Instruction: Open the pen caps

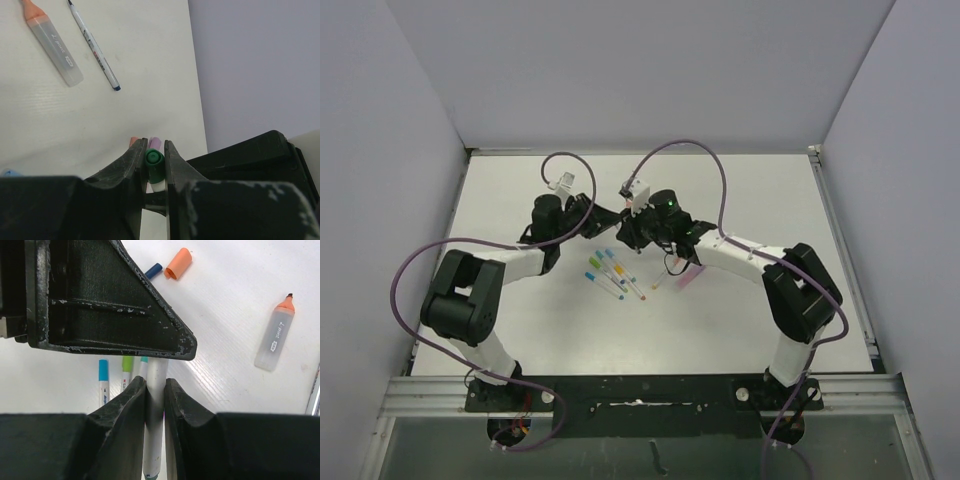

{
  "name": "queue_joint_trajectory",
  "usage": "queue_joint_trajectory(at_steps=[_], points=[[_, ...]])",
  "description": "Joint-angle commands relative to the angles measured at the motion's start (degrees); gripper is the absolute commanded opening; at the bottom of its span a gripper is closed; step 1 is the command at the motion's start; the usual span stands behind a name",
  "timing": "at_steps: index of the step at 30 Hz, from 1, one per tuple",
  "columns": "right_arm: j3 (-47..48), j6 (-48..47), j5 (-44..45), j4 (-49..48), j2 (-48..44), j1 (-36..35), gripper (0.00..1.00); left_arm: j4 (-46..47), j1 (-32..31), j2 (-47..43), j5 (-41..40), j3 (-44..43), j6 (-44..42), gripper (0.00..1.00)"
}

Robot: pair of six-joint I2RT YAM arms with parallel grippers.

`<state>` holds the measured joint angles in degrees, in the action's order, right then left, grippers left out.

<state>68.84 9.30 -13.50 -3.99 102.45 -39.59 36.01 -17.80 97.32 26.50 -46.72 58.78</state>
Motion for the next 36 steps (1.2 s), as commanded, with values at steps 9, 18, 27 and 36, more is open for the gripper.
queue_joint_trajectory(at_steps=[9, 18, 27, 36], points=[[-3.4, -0.9, -4.3, 6.1, -6.8, 4.0, 0.00, 1.1, 11.7, 0.2, -11.7, -0.9, -4.8, 0.00], [-0.1, -1.9, 1.3, 7.3, -3.7, 9.0, 0.00, -4.7, 15.3, 2.1, -9.2, -1.6, -5.3, 0.00], [9.5, -6.3, 5.0, 8.2, 6.0, 15.7, 0.00, -12.2, 17.5, 5.6, -7.6, -1.3, -8.4, 0.06], [15.5, -8.7, 5.7, 5.5, 15.0, 19.1, 0.00, -16.1, 19.0, 7.5, -7.2, -1.7, -10.7, 0.17]])
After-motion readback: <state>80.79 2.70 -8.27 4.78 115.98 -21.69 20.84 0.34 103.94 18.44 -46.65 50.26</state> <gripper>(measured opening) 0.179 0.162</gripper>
